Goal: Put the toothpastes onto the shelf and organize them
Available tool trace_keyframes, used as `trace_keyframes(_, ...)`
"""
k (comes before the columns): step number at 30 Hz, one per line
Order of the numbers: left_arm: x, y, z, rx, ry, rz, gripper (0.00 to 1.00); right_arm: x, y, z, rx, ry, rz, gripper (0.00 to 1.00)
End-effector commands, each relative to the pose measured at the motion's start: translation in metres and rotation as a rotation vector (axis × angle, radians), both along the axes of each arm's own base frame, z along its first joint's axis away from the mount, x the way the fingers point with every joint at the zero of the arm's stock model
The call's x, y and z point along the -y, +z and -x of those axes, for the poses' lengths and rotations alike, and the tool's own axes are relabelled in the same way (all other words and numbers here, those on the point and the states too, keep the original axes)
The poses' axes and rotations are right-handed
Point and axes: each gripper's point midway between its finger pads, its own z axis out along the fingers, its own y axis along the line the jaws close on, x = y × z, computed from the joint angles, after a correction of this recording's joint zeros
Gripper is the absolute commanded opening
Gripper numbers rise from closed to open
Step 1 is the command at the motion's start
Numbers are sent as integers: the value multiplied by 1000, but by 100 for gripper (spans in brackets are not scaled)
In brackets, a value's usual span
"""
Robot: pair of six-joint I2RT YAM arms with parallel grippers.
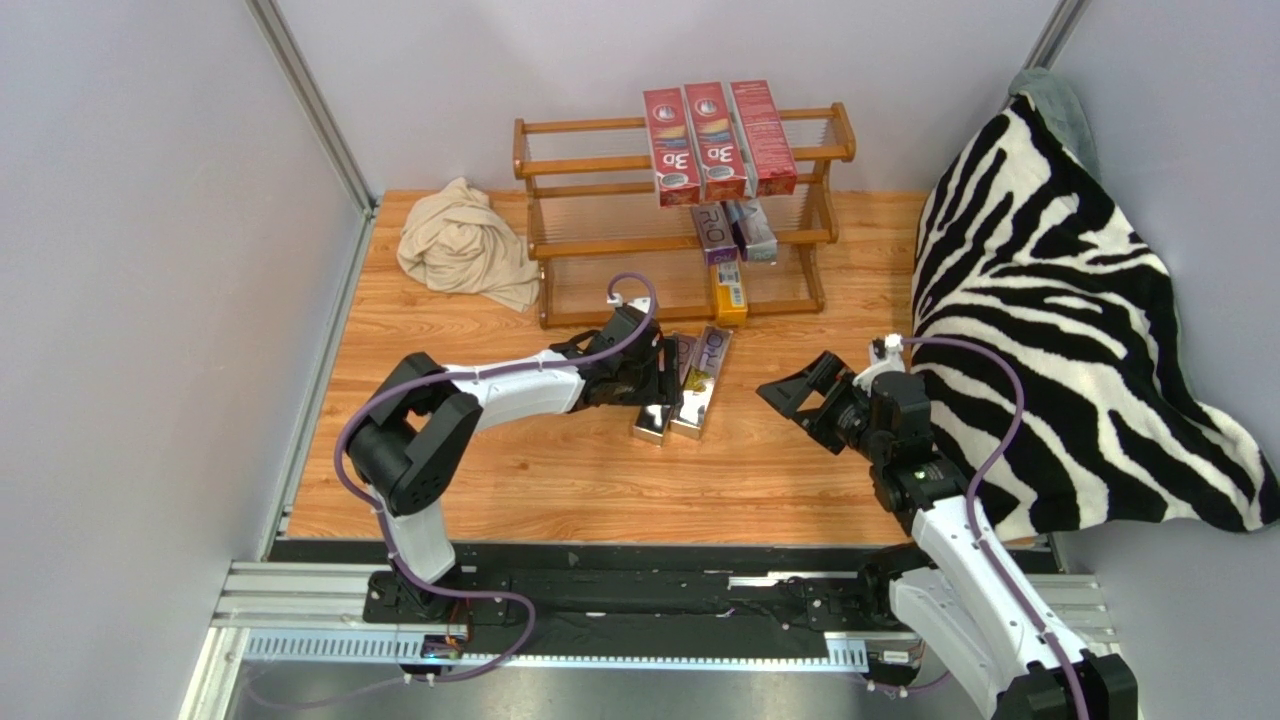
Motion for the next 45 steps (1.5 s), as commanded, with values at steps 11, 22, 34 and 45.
trace_keyframes(11,-15,-17,-17,24,74,-98,69,-5,3,3,27,38,-1,98)
trace_keyframes(22,-48,-23,-14,27,153,-78,76,-6,-4,7,15,59,4,98)
trace_keyframes(34,-71,-37,19,-4,167,-57,54,-8,-5,9,17,78,12,98)
trace_keyframes(45,-69,-25,49,3,125,4,40,-33,-9,23,-8,160,-1,98)
